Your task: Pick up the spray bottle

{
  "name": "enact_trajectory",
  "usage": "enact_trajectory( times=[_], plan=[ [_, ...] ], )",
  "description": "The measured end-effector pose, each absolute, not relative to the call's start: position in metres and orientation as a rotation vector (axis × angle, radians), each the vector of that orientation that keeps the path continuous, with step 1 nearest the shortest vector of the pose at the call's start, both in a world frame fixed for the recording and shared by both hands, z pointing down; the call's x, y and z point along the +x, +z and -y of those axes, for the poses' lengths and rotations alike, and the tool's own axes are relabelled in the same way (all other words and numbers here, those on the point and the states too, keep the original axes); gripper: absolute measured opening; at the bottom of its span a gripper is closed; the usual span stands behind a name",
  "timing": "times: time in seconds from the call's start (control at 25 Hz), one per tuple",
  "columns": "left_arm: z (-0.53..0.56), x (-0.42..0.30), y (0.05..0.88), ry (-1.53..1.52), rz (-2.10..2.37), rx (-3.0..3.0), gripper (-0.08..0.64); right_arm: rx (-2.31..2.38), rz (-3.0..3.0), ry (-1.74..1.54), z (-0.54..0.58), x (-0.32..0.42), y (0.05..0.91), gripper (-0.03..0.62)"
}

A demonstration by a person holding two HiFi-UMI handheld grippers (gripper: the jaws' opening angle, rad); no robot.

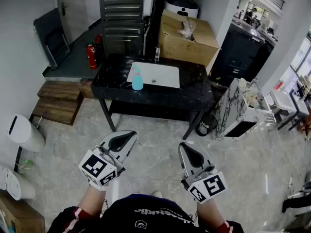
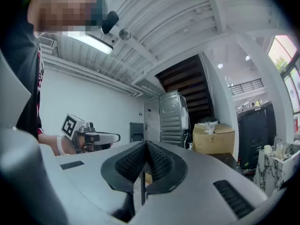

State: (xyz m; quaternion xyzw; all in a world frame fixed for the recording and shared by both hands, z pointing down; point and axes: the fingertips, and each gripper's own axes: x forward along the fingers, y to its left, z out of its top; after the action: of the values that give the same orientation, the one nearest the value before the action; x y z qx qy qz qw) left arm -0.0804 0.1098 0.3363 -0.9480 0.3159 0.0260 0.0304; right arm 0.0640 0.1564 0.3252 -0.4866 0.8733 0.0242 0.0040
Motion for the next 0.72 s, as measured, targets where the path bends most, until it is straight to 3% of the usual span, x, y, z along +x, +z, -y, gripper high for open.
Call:
enact_trajectory(
  times=[0.72],
  plan=[
    [-0.1133,-0.0784,0.3385,0.090,-0.960,-2.941,0.015,-1.533,-2.723,0.075,-0.1596,0.0653,0.3251,0.037]
  ],
)
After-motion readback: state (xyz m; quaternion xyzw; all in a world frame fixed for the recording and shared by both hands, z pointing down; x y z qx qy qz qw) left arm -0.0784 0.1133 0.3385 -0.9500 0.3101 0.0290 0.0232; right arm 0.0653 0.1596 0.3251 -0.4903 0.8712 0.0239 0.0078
